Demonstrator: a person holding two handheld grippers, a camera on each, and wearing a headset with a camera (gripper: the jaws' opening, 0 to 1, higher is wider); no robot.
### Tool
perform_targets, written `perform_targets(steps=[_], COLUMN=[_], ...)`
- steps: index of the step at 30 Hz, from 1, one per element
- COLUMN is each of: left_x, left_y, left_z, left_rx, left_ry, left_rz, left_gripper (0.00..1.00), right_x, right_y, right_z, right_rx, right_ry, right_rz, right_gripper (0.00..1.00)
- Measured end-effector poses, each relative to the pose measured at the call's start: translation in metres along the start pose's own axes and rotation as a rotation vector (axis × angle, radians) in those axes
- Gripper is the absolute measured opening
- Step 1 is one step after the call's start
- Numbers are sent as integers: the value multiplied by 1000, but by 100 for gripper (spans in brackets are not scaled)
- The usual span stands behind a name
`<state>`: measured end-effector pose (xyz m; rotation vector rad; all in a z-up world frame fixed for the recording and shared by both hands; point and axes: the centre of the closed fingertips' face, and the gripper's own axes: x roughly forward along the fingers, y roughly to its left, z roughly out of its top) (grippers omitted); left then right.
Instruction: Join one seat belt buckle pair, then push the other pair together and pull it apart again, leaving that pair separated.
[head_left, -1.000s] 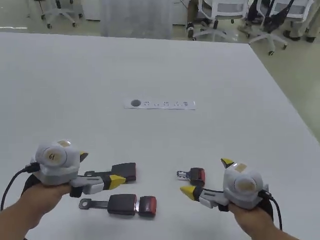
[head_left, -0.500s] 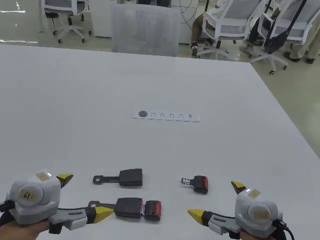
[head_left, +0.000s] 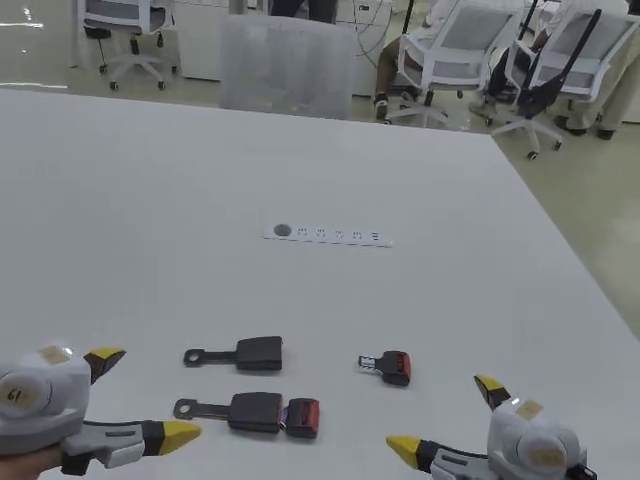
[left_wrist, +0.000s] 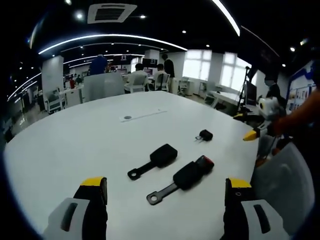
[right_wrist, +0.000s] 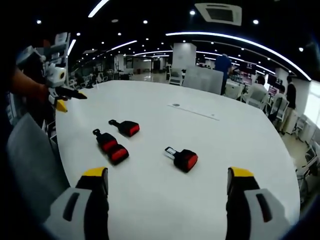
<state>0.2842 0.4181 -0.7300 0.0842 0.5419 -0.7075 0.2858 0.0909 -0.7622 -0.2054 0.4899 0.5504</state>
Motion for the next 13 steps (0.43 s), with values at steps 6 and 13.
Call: perform_targets(steps=[6, 13], left_x=[-2, -5], left_y=[-1, 4], left_z=[1, 3], left_rx=[35, 8], left_ry=[10, -10], left_rz=[-2, 18], left_gripper=[100, 100], right_x=[-3, -3], right_y=[-1, -2], right_z=[2, 7], right_rx=[-9, -6], right_ry=[-3, -12], right_rz=[-11, -20], right_gripper=[100, 100])
